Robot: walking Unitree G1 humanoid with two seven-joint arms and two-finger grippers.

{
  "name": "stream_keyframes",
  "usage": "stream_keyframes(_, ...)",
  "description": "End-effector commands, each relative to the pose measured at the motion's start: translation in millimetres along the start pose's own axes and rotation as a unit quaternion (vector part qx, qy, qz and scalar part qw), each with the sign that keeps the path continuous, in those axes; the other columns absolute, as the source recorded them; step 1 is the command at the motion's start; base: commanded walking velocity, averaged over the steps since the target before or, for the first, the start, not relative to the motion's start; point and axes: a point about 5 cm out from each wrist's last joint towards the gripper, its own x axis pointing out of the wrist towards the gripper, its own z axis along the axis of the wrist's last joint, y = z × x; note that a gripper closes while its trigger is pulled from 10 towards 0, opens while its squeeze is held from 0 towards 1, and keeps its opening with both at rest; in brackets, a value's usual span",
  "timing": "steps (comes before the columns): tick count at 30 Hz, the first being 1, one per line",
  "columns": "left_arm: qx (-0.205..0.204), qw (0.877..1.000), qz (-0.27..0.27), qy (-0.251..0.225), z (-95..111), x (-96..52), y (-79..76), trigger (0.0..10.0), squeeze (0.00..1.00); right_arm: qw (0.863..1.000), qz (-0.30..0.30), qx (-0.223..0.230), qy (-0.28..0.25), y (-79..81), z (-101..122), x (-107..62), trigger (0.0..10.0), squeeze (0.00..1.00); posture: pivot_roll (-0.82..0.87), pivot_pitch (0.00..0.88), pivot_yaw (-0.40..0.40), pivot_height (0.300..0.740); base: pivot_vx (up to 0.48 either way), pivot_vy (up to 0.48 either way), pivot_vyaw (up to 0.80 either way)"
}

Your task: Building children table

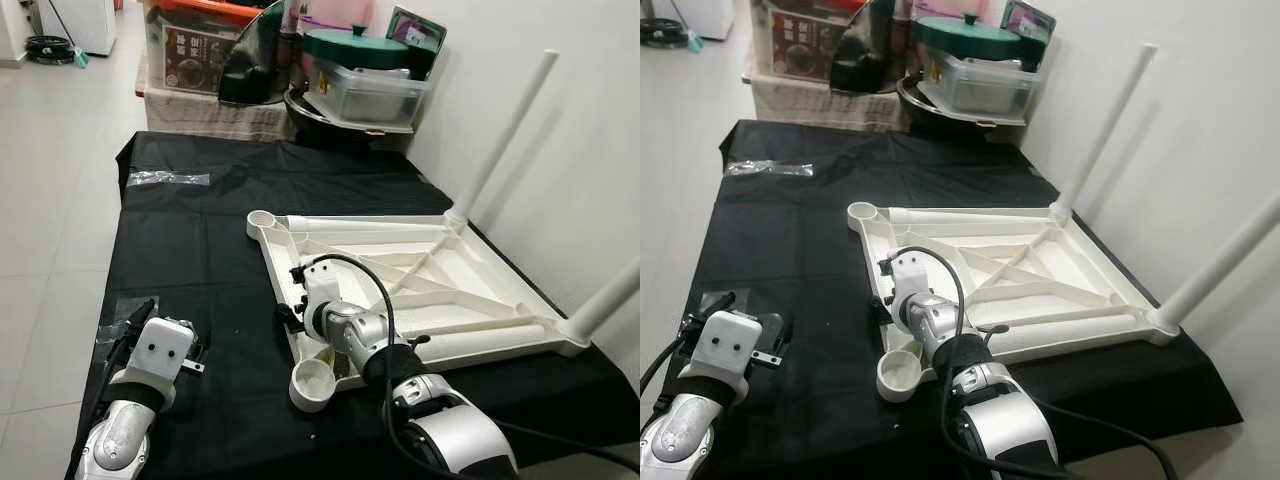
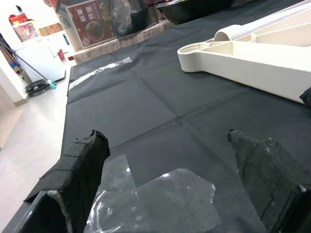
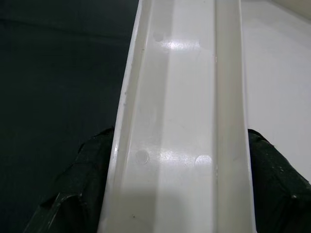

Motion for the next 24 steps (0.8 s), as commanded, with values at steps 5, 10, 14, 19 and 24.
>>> stream_keyframes(5,0.005,1.000,-0.013,0.003,-3.0,-1.0,-5.5,10.0,0.00,0.991,0.110,-0.066,0.030,23.0,-22.0,3.0,0.0,0.00,0.09,0.000,-0.197,0.740,0.000,0.000,0.00)
stream_keyframes(10,0.008,1.000,-0.008,-0.001,-2.2,2.4,2.0,10.0,0.00,0.867,0.379,-0.324,-0.003,39.5,-47.1,-32.3,0.0,0.00,0.08,0.000,-0.195,0.740,0.000,0.000,0.00)
stream_keyframes(14,0.010,1.000,-0.006,-0.001,-3.0,2.2,4.0,10.0,0.00,0.840,0.406,-0.359,-0.003,28.9,-52.6,-43.1,0.0,0.00,0.08,0.000,-0.190,0.740,0.000,0.000,0.00)
stream_keyframes(19,0.012,1.000,-0.004,-0.001,-3.6,2.7,7.6,10.0,0.00,0.803,0.412,-0.431,0.011,-7.1,-59.0,-55.1,2.1,0.00,0.08,0.000,-0.182,0.740,0.000,0.000,0.00)
stream_keyframes(24,0.014,1.000,-0.004,-0.004,-2.0,5.7,10.2,10.0,0.00,0.796,0.367,-0.481,0.023,-33.1,-50.0,-52.6,3.8,0.00,0.08,0.000,-0.172,0.740,0.000,0.000,0.00)
